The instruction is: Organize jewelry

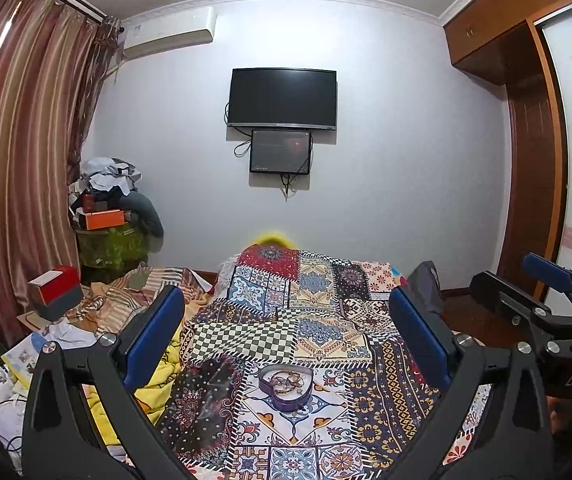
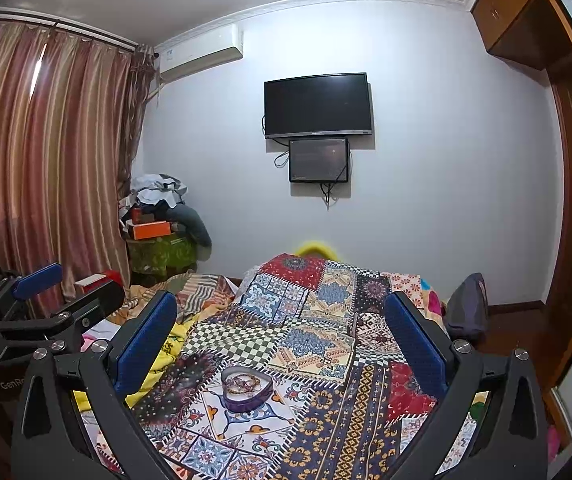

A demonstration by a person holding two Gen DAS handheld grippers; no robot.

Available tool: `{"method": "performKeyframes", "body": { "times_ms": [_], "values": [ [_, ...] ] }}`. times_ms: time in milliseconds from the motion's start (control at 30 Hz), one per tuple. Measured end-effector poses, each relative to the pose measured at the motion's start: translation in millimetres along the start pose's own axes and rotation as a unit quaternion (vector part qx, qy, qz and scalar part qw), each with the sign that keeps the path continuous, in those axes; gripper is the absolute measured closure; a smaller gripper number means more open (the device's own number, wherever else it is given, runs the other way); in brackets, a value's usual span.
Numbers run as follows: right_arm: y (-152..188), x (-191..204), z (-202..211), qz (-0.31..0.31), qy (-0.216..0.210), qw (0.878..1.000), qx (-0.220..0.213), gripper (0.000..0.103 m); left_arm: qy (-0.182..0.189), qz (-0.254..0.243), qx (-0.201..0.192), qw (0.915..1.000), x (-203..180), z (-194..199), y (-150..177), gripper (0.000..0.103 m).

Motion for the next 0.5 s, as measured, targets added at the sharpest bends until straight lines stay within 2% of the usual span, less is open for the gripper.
{"method": "performKeyframes", "body": {
  "times_ms": [500],
  "values": [
    [1.1, 2.2, -3.5, 0.000, 0.001, 1.000, 0.009, 0.000, 0.004, 0.005, 0.007, 1.0000, 2.1, -6.4, 3.5, 0.001]
  ]
}}
Point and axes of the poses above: each gripper's, at about its wrist camera, not at the fingertips, and z roughly against the way its jaws point, x to its left, y to its underside, the point moved 6 cm from there along -z, roughly the way its jaws point, and after that the axes turned 5 degrees about x, right-handed, at the moved point
